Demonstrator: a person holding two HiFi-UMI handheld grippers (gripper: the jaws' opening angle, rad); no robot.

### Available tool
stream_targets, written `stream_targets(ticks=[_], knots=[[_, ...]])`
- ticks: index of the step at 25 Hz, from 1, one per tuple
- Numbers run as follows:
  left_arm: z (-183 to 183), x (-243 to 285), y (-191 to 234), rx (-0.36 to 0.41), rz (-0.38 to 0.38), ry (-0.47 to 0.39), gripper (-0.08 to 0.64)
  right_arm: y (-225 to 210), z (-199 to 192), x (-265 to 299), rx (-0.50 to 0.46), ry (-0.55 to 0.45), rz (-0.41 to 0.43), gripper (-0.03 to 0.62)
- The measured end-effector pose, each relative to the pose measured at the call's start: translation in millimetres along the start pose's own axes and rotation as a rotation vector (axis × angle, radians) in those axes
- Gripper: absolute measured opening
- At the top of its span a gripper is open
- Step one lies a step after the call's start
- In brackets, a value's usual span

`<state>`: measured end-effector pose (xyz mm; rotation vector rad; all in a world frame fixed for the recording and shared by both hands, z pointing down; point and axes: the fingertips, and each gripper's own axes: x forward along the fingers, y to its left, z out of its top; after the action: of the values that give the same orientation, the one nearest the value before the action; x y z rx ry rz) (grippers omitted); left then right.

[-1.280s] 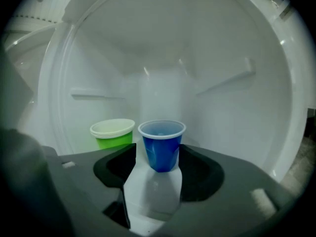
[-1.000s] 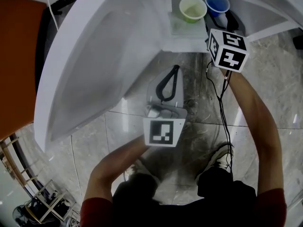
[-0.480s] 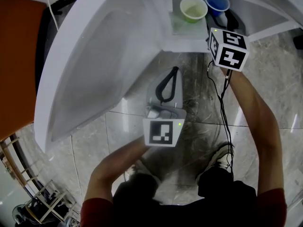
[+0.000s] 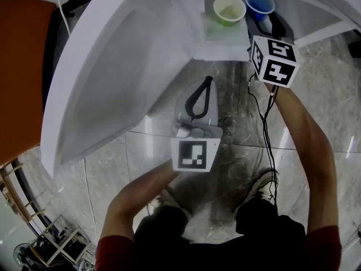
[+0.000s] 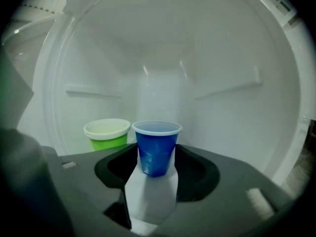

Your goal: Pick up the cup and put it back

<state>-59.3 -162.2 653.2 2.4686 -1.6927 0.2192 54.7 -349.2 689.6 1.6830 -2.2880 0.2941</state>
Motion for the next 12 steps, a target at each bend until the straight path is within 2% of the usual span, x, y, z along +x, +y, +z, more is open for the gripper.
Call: stream_targets(ticks=[12], knots=[[14.3,-6.9,-8.1,0.016,-0.008,-0.018,0.000,10.1,-0.6,-32.0,-0.045,-0.001,0.034,0.236]])
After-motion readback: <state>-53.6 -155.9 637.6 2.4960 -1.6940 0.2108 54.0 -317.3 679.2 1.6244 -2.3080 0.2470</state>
